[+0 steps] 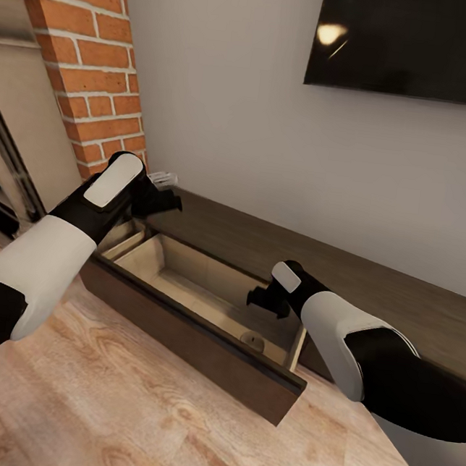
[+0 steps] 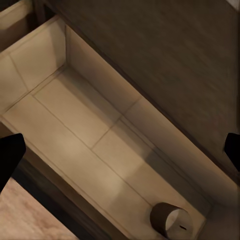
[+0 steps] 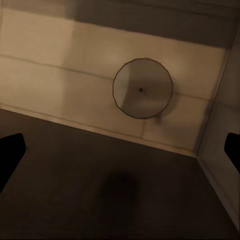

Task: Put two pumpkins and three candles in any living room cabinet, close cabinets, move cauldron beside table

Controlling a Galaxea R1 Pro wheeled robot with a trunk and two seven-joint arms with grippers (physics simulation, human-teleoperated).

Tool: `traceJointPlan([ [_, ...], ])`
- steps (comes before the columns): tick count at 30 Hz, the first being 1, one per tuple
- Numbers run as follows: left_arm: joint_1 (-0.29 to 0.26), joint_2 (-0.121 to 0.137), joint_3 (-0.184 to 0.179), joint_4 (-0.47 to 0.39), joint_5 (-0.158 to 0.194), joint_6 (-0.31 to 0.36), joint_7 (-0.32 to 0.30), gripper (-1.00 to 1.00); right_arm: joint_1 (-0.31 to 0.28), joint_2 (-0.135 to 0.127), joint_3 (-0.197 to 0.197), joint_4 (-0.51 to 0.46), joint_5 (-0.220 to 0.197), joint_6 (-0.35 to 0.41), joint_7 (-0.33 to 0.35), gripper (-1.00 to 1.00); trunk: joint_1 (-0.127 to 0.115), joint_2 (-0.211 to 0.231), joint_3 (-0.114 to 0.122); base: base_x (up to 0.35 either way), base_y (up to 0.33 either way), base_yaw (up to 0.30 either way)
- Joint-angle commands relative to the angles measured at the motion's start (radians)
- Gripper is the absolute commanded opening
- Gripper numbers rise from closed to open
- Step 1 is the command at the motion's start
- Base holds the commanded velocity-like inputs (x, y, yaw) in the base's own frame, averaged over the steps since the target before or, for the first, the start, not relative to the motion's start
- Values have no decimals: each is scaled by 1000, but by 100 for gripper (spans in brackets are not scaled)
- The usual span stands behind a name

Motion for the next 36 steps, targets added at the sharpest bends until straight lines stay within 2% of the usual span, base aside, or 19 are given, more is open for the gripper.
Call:
traceJointPlan([
  [1,-1,1,-4,-1,9,0,9,100,0,0,7,-2,-11,6,-7,100,-1,0,3,0,0,0],
  [22,-1,1,-5,28,8,1,9,100,0,0,5,-3,-11,12,-7,100,-10,5,84,0,0,0],
  [32,-1,1,-5,61,8,1,7,100,0,0,5,-3,-11,12,-7,100,-14,7,127,0,0,32],
  [36,-1,1,-5,98,8,2,7,100,0,0,5,-3,-11,12,-6,100,-16,8,147,0,0,136],
])
